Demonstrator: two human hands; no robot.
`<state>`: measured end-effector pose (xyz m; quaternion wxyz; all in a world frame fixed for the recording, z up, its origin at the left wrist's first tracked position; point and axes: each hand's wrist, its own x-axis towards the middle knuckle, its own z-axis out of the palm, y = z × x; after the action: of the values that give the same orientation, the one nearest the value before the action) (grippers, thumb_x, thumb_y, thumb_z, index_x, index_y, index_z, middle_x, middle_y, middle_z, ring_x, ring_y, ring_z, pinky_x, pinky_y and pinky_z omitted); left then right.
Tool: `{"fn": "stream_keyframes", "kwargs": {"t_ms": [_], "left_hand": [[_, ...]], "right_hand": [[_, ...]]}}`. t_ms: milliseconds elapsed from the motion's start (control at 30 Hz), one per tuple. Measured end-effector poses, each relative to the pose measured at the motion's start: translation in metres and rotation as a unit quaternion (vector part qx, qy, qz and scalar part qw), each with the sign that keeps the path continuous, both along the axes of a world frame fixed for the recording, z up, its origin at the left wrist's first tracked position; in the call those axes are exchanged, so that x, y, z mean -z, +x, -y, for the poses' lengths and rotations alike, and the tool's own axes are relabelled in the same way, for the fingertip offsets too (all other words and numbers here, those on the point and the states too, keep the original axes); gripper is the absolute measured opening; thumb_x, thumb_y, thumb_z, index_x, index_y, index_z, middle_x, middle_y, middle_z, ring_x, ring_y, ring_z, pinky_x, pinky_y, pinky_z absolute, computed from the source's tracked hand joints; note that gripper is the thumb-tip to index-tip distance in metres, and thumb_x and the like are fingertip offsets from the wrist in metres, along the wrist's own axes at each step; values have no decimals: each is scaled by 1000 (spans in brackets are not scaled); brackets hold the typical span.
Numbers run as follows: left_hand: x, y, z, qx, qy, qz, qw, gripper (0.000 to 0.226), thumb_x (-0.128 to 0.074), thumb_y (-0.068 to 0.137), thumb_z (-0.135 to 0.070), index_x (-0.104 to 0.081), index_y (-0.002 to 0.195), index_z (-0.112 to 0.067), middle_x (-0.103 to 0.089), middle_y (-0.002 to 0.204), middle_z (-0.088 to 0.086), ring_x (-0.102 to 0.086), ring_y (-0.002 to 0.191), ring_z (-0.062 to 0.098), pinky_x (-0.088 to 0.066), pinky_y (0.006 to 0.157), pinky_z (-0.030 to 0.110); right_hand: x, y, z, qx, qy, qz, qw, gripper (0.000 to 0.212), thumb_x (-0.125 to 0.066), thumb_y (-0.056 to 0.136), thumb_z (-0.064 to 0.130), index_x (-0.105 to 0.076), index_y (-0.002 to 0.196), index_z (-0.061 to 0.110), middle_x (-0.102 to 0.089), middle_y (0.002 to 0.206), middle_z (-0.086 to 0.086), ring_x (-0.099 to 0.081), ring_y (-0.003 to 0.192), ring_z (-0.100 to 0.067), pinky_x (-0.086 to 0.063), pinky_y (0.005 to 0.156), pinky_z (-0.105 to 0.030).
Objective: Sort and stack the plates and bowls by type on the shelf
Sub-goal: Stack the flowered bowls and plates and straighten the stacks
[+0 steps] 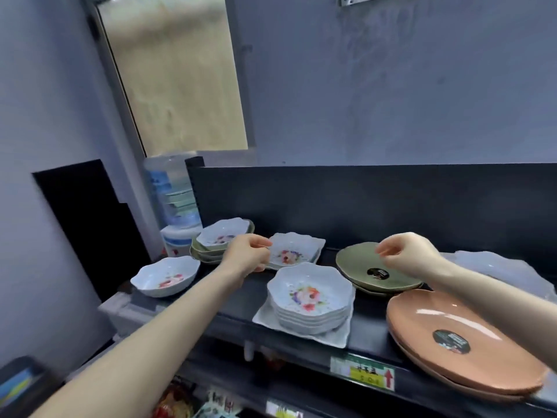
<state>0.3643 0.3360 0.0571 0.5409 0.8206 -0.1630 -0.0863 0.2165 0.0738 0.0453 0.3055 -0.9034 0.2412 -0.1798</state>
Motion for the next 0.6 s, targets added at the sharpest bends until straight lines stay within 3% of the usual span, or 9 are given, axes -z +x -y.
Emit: {"fn": "stream_keyframes", "kwargs": {"t_ms": [167,367,433,600], "left_hand": [[12,62,-50,-28,4,-12,1000,24,-54,85,3,-66,103,-7,-64,85,9,-60,72,19,-51,61,24],[18,130,-116,-57,28,-1,998,26,-52,83,5,-68,101,-5,-63,77,6,-57,65,15,-48,57,23],[21,152,-137,-69,44,5,997,25,-53,83,3,-69,100,-5,-65,82,8,-58,66,16,-51,60,26],[29,195,-174,-77,80,16,994,23,-56,83,-1,-68,102,-9,-67,92,8,-63,79,21,-56,76,36]], "right_hand": [[6,64,-42,-4,11,-26,1000,22,-58,79,13,-73,91,22,-70,90,4,-64,87,-17,-46,73,-23],[23,139,-69,38,22,-47,998,27,-61,75,3,-74,95,16,-70,100,-2,-64,98,-24,-51,83,-30],[31,159,-73,53,10,-67,996,32,-62,75,4,-72,103,14,-69,108,-4,-62,103,-24,-48,83,-27],[44,191,-83,126,-16,-110,986,33,-59,78,3,-67,110,1,-68,110,-15,-63,103,-32,-52,86,-36]]}}
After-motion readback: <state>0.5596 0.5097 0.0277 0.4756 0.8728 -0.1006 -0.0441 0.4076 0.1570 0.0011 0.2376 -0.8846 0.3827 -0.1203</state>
